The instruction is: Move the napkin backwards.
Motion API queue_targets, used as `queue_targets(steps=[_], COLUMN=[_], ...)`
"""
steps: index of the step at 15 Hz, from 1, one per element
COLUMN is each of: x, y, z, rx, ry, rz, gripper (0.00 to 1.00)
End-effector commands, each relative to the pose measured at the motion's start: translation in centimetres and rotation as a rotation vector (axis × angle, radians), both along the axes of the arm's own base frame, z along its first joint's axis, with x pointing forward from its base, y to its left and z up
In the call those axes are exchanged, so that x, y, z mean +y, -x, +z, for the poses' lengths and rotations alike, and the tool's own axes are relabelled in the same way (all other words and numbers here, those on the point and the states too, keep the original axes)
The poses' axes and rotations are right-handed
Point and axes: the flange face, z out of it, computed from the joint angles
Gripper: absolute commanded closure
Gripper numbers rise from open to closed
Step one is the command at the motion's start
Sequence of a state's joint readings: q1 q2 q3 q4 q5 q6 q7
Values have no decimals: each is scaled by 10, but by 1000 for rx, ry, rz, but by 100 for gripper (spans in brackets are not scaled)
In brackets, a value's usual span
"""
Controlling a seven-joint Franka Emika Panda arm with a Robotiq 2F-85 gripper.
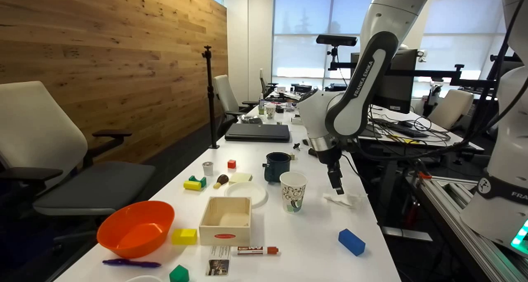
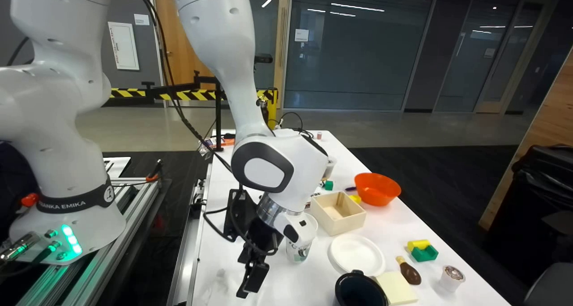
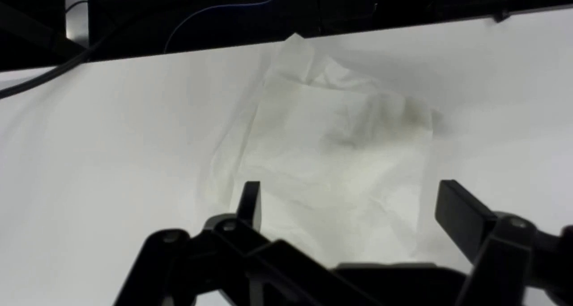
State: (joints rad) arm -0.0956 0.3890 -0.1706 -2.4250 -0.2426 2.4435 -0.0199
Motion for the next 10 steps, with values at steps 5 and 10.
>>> queue_targets(steps=[5,10], x=[-5,-6], y=[27,24], z=[10,2], rx=[79,111], ry=[-118,-170], rz=[382,441], gripper=[0,0])
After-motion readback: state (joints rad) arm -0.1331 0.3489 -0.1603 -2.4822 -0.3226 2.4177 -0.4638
